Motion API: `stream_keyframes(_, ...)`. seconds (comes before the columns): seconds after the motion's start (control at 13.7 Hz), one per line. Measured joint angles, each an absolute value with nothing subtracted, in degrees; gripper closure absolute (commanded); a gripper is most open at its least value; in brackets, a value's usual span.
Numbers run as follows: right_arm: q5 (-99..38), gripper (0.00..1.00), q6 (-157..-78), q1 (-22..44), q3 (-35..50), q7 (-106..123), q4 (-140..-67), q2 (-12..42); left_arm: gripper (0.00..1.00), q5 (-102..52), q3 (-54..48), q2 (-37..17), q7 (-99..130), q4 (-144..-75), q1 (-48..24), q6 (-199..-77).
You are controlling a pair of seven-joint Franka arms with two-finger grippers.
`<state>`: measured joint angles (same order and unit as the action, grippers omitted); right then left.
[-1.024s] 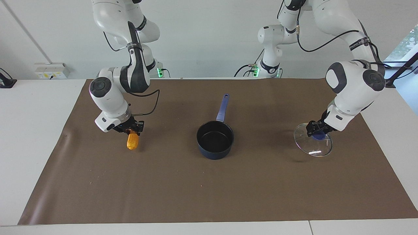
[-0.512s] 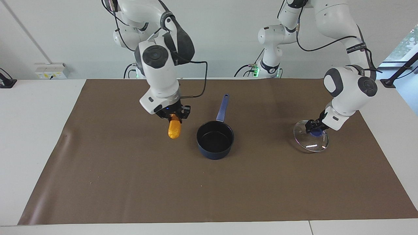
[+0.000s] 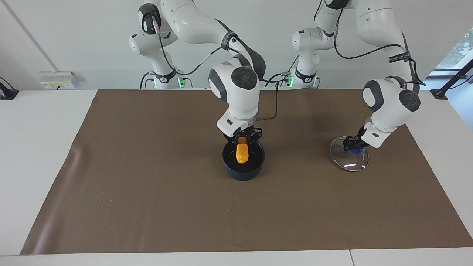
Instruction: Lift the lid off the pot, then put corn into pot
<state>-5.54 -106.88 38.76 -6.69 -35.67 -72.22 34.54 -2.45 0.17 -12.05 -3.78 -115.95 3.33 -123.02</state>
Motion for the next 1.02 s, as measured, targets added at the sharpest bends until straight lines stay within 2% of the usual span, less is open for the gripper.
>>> stream_keyframes(0.44, -5.74, 1.00, -113.17, 39.89, -6.67, -35.88, -77.16, 35.27, 1.00, -2.45, 0.09, -12.02, -8.18, -116.84, 3.34, -125.46)
stream_keyframes(0.51, -5.76, 1.00, -114.19, 40.02, -6.67, -35.89, -78.51, 35.04, 0.85, -2.45, 0.09, -12.02, -8.59, -117.01, 3.34, -125.70)
stream_keyframes(0.59, -5.81, 0.96, -114.85, 40.05, -6.67, -35.89, -79.56, 34.81, 0.24, -2.45, 0.09, -12.01, -8.83, -117.28, 3.35, -126.11)
stream_keyframes(0.66, -5.84, 0.51, -115.05, 40.05, -6.68, -35.89, -80.18, 34.61, 0.00, -2.45, 0.09, -12.01, -8.98, -117.57, 3.36, -126.43)
stream_keyframes(0.73, -5.85, 0.01, -115.06, 40.05, -6.68, -35.90, -80.50, 34.38, 0.00, -2.45, 0.08, -12.00, -9.17, -117.69, 3.36, -126.66)
stream_keyframes(1.02, -5.68, 0.00, -112.32, 40.03, -6.99, -35.90, -79.32, 33.44, 0.00, -2.45, -0.13, -10.98, -9.36, -117.14, 3.35, -126.34)
